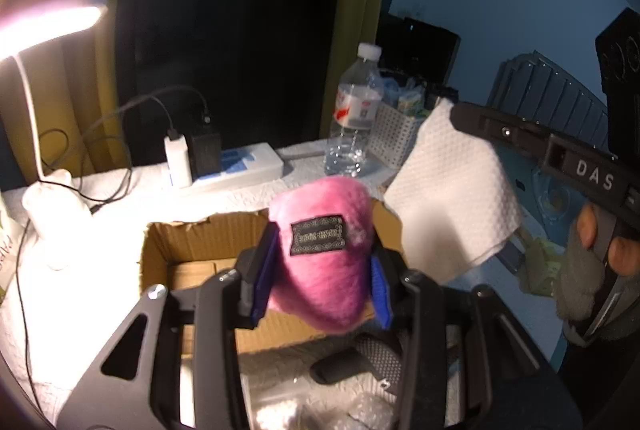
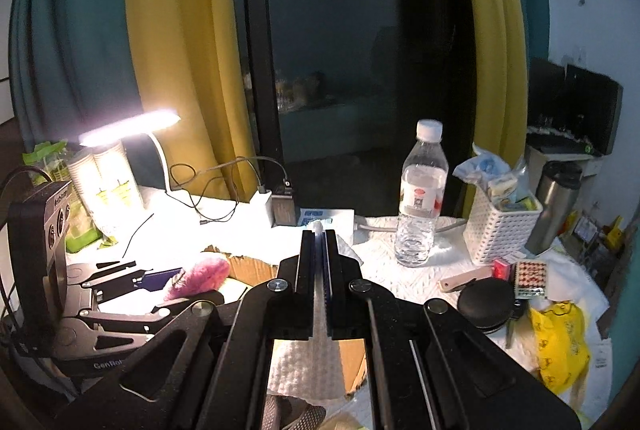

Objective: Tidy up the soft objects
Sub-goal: 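Carry the pink heart and white towel into the cardboard box and release both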

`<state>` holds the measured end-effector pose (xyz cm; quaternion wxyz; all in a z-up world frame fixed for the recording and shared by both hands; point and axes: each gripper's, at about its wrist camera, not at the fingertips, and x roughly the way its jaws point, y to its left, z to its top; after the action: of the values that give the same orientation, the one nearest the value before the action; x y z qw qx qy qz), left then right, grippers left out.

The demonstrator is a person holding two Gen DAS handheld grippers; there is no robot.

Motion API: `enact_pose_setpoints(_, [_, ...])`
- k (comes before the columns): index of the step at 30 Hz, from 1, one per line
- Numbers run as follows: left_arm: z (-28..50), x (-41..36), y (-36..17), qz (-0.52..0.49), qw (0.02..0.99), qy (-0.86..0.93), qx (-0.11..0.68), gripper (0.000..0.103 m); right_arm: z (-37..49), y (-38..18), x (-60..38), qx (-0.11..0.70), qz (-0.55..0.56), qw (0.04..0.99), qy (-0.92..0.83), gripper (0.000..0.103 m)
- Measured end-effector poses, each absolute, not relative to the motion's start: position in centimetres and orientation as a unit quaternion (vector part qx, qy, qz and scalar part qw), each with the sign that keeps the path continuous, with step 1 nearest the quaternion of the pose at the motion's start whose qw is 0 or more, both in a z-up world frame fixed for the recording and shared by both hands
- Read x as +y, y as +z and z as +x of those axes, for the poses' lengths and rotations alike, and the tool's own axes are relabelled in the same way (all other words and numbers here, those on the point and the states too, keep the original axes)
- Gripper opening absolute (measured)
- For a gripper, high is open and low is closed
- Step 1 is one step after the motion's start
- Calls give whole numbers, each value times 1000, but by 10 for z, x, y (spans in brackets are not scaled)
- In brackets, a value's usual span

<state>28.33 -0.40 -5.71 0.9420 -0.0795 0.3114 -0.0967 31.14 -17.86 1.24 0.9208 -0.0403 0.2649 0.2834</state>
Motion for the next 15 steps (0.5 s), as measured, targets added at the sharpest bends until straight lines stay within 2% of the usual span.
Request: enact_pose_setpoints(15, [332, -13, -105, -90, 914, -102, 383, 43, 359, -71, -170, 363, -23, 889, 276, 4])
